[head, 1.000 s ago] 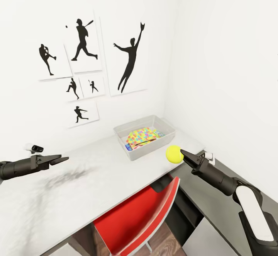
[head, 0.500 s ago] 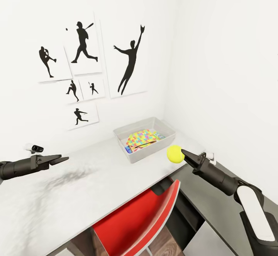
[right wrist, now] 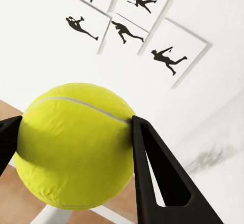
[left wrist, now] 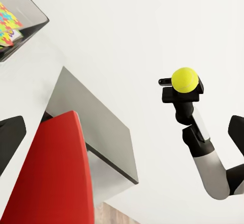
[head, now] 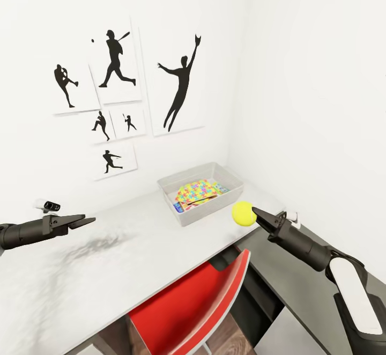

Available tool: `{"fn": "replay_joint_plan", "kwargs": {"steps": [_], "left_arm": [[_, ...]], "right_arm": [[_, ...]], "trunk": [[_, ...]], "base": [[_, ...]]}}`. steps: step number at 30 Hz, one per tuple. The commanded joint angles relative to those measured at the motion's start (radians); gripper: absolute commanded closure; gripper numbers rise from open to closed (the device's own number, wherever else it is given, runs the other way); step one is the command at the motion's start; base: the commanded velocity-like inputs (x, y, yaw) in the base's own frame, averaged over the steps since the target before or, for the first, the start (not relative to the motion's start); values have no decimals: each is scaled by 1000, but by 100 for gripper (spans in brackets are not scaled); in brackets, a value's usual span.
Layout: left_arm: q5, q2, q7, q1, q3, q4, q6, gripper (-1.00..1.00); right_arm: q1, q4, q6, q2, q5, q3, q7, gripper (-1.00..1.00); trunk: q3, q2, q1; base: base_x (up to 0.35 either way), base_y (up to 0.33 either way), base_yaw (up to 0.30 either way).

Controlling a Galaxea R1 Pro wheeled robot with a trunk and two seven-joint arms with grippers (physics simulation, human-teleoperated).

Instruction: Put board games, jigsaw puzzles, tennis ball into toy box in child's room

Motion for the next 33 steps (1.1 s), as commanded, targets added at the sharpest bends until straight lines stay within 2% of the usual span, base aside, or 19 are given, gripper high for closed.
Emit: {"fn": "replay_joint_plan", "kwargs": {"steps": [1,24,33], "left_arm": [[0,0,-3,-1,-1,0,11,-100],[-1,-2,-3,-1,-1,1,11,-100],[-1,-2,-3,-1,-1,0,11,-100]], "right_arm": [[-1,0,7,0,-2,-1,2,100],[-1,0,5,4,-2,0,0,100],[-1,0,-20,1,-1,4,3,100]], "trunk": [[-2,-2,1],[8,-2,1],[13,-2,1]], "base": [[0,0,0],[125,-15,-33],[75,-6,4]]}}
